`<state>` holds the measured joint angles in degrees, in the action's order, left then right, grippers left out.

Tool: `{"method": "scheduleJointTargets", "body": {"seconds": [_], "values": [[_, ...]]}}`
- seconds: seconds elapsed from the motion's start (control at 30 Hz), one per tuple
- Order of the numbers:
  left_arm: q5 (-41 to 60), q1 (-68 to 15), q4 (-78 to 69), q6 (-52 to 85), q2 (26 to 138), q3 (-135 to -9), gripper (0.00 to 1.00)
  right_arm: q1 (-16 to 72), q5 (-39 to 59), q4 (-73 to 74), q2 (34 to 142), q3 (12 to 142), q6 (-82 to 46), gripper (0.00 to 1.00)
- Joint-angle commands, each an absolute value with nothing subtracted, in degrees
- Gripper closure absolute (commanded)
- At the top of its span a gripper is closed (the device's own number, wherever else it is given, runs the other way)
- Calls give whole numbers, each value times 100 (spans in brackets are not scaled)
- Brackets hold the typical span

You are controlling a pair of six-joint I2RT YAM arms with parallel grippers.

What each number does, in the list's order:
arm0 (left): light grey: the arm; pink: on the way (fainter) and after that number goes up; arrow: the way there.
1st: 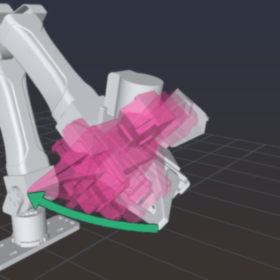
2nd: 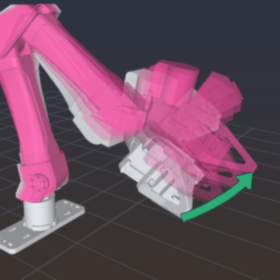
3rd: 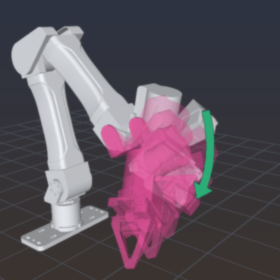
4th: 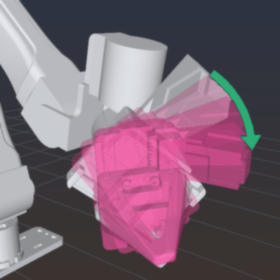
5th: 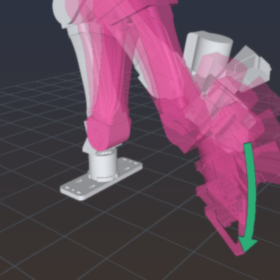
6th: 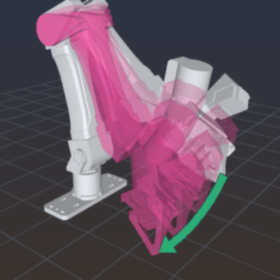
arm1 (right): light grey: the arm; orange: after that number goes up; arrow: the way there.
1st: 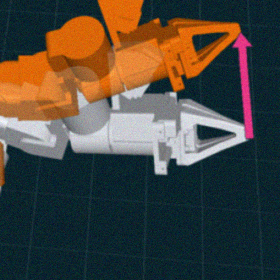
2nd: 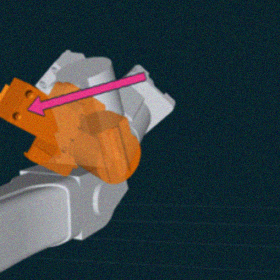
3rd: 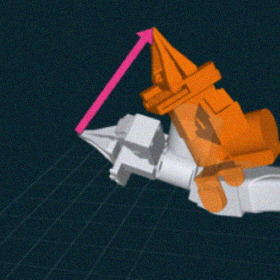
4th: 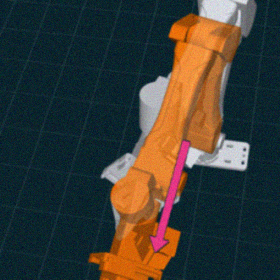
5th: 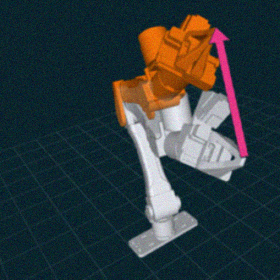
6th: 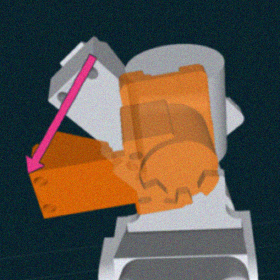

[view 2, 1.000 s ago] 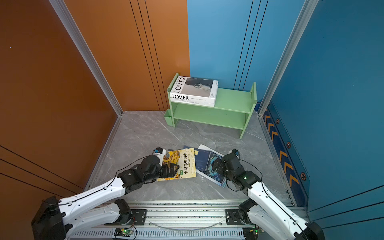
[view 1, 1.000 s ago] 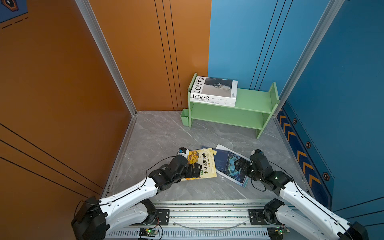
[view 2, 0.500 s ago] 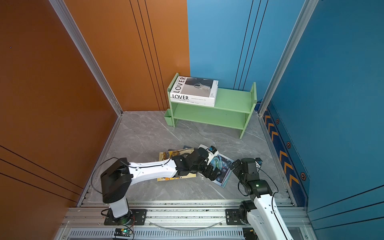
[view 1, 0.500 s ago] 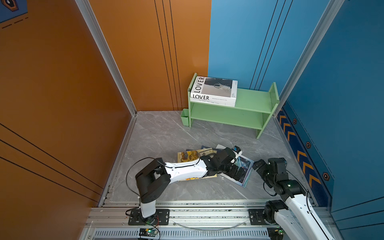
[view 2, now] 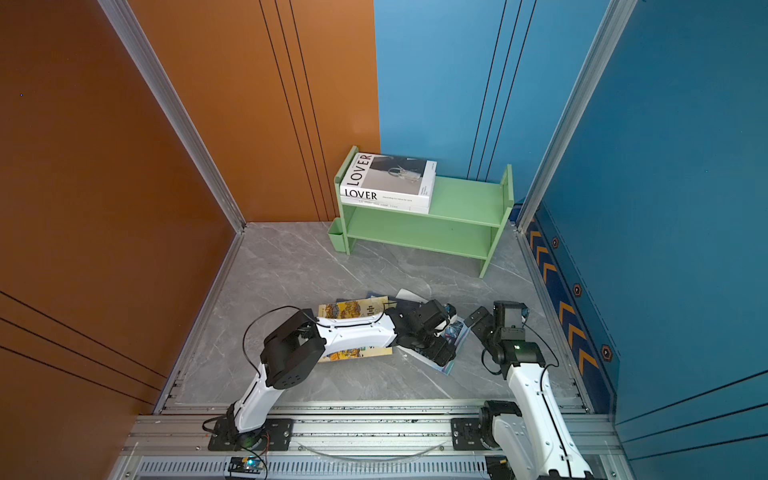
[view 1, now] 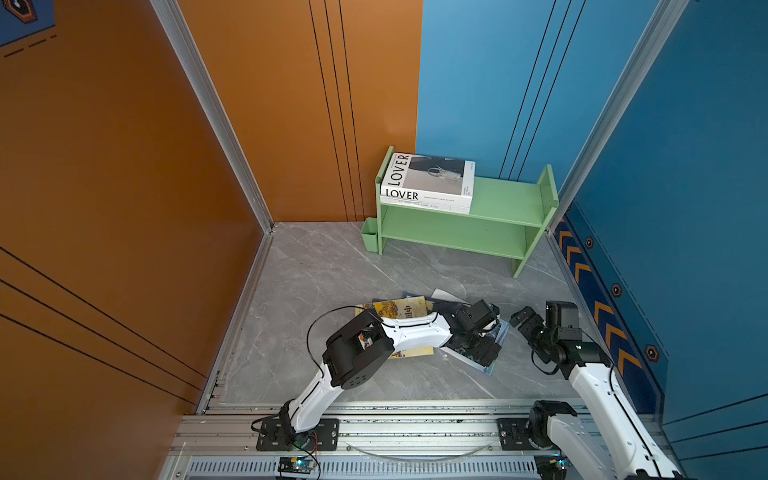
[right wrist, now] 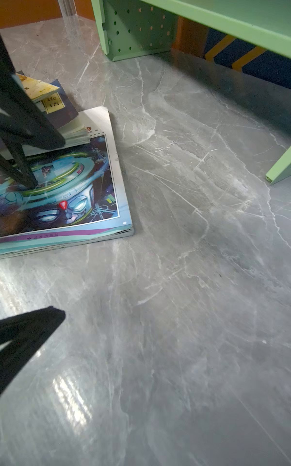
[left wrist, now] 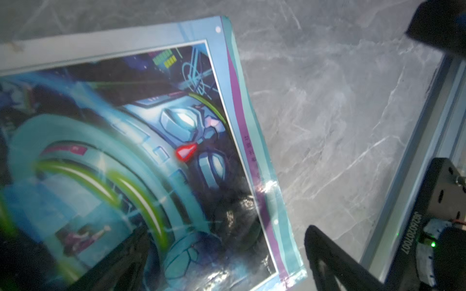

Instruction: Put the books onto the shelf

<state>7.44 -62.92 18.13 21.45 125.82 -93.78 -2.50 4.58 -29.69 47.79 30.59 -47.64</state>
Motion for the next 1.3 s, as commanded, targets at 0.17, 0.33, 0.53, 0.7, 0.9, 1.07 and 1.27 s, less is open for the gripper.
{"method": "scheduleJointTargets", "body": {"seconds": [0.17, 0.33, 0.53, 0.7, 0.9, 1.07, 1.27], "values": [[-6, -5575, 2312, 2926, 12658, -8746, 2, 140, 365, -2646, 5171, 3164, -4547, 0], [-446, -5102, 2324, 3010, 12243, -8156, 2, 490, 133, -2546, 5424, 3231, -4411, 0], [-808, -4542, 2323, 2926, 11756, -7823, 2, 1012, -172, -2456, 5791, 3494, -4157, 0], [-485, -4386, 2296, 2937, 11454, -7796, 2, 1326, -398, -2233, 6188, 3821, -3742, 0], [136, -4549, 2156, 3384, 10913, -7510, 2, 1371, -527, -2115, 6950, 4413, -3308, 0], [721, -4660, 2000, 4041, 10399, -6889, 2, 1406, -397, -1930, 7730, 4789, -2994, 0], [1571, -4743, 880, 5099, 9968, -5612, 2, 1465, -106, -2060, 8784, 5380, -2742, 2]]}}
